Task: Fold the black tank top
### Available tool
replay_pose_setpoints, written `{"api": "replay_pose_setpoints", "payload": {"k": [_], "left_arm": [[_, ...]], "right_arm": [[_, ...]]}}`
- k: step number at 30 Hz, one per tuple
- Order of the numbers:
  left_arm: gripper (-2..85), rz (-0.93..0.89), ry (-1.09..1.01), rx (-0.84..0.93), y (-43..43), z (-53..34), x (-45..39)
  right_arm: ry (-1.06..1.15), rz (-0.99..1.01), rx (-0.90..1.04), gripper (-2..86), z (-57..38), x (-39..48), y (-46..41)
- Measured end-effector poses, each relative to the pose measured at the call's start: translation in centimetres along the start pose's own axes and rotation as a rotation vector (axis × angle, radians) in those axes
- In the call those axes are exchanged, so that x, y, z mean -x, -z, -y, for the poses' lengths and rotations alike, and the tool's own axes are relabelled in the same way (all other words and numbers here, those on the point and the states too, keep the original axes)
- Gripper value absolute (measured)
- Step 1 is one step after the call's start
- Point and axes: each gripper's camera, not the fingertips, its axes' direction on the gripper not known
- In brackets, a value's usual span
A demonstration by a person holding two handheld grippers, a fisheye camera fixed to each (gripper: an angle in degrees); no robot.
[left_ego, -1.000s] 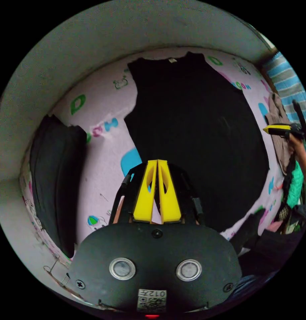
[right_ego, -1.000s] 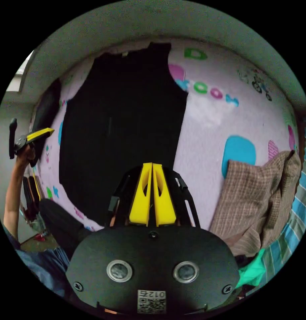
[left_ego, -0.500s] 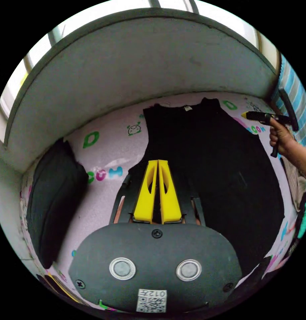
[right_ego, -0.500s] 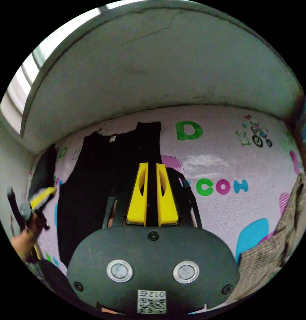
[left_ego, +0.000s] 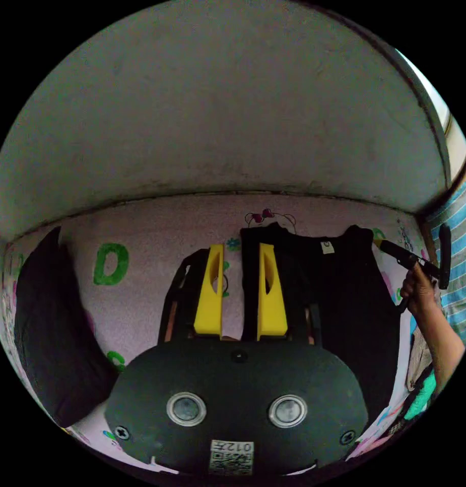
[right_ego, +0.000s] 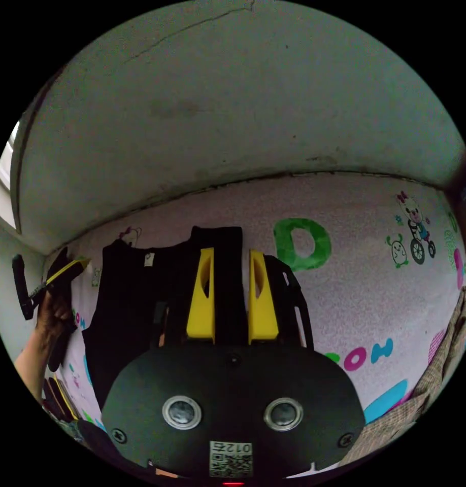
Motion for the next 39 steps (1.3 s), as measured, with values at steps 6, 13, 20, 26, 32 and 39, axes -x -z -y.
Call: {"api": "replay_pose_setpoints", "payload": {"k": [6, 13, 20, 26, 32, 39], "left_arm": [[6.3, -0.031, -0.048, 0.07, -4.0, 3.6, 0.5], [0.7, -0.08, -0.026, 0.072, -4.3, 3.0, 3.0], [0.0, -0.199, -0.103, -0.057, 4.1, -0.8, 6.6], [0.0, -0.231, -0.18, -0.054, 10.9, -7.3, 7.3], [0.0, -0.226, -0.222, -0.047, 17.4, -15.0, 6.3], [0.0, -0.248, -0.241, 0.022, 19.9, -24.2, 5.3]], "right_arm": [[0.016, 0.024, 0.066, 3.2, 1.0, -1.4, -2.3], [-0.03, 0.124, -0.016, -0.9, -1.3, -5.5, 0.0], [0.046, 0.228, -0.057, -1.0, -4.4, -9.2, 6.2], [0.135, 0.257, 0.03, -0.9, -10.1, -11.2, 12.7], [0.16, 0.279, 0.068, -0.9, -18.0, -12.7, 18.4], [0.097, 0.343, 0.165, -0.8, -27.3, -16.1, 18.7]]}}
